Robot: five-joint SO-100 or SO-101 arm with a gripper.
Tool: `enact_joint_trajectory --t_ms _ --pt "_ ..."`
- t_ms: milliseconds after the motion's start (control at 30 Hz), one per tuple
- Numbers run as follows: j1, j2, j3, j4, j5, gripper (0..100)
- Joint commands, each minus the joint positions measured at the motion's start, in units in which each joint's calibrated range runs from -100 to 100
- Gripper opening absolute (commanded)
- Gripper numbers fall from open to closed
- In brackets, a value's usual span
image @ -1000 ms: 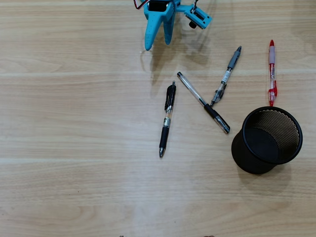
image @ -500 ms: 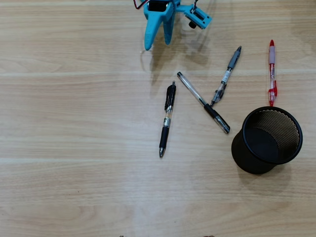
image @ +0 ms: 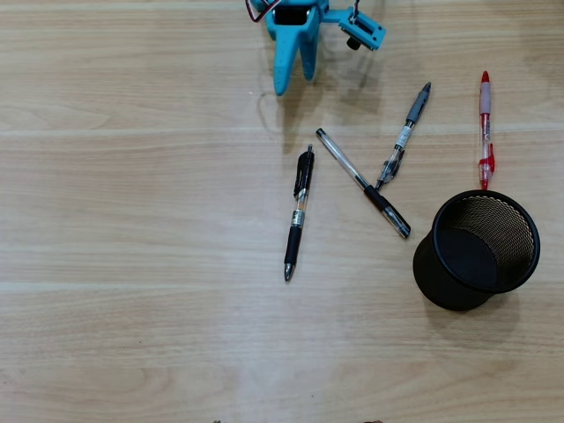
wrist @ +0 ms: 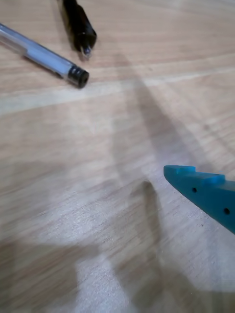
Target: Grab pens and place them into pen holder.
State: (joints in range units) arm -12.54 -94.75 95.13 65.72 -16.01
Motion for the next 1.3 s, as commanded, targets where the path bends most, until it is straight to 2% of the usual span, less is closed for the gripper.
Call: enact_joint_trajectory --t_ms 0,100,233,333,400,567,700,800,933,1267 --pt "0.44 10.48 -10.52 -1.65 -2.28 52" --pt "2.86 29.33 -27.27 -4.74 -6.93 52" --pt "3.83 57.73 -57.33 -3.97 -8.92 52" --pt "3.83 76.41 -80.51 3.94 -9.76 52" --pt "3.91 87.23 -94.81 8.58 -12.37 52" --pt "4.96 106.42 -119.98 20.79 -23.56 52" --pt "4.63 114.03 -125.69 25.77 -31.92 52" --pt "4.39 117.32 -125.51 26.2 -35.95 52" --pt "3.91 121.13 -123.97 25.08 -37.3 52" --pt "2.05 129.49 -123.06 10.82 -37.3 52"
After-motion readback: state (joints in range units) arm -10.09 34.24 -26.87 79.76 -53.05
